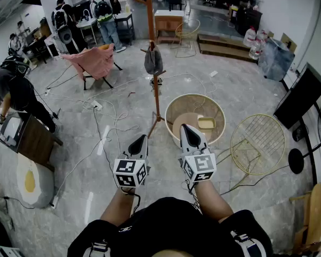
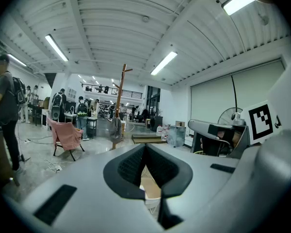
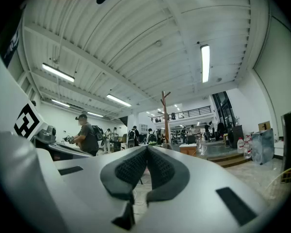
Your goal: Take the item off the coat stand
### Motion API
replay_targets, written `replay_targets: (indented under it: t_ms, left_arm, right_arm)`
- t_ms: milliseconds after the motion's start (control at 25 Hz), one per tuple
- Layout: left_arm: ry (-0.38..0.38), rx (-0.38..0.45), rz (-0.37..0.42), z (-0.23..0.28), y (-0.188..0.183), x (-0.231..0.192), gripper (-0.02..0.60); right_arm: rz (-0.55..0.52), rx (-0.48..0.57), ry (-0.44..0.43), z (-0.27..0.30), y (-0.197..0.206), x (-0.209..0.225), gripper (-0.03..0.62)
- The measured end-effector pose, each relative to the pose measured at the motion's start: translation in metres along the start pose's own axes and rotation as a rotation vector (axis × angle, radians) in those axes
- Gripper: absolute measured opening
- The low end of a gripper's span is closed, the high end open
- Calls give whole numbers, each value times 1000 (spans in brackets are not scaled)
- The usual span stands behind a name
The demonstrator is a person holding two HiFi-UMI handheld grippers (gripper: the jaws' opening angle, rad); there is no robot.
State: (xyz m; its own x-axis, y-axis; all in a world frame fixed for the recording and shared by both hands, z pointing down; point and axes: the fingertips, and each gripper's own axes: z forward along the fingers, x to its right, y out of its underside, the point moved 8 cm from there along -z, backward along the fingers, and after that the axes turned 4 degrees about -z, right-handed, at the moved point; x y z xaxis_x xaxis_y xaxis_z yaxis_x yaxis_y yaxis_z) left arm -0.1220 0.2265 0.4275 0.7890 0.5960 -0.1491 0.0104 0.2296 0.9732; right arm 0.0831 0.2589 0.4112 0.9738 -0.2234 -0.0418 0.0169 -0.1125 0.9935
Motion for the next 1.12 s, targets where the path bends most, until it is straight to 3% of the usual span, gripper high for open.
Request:
replay_targets:
  t_ms: [800,1120]
  left_arm:
    - [-33,-12,13,31,18,45,12]
    - [-39,17,7,63,16,31,12]
  right_arm:
    - [32,21,-35,-6,14,53,15]
    - [22,30,-43,22,22,69,15]
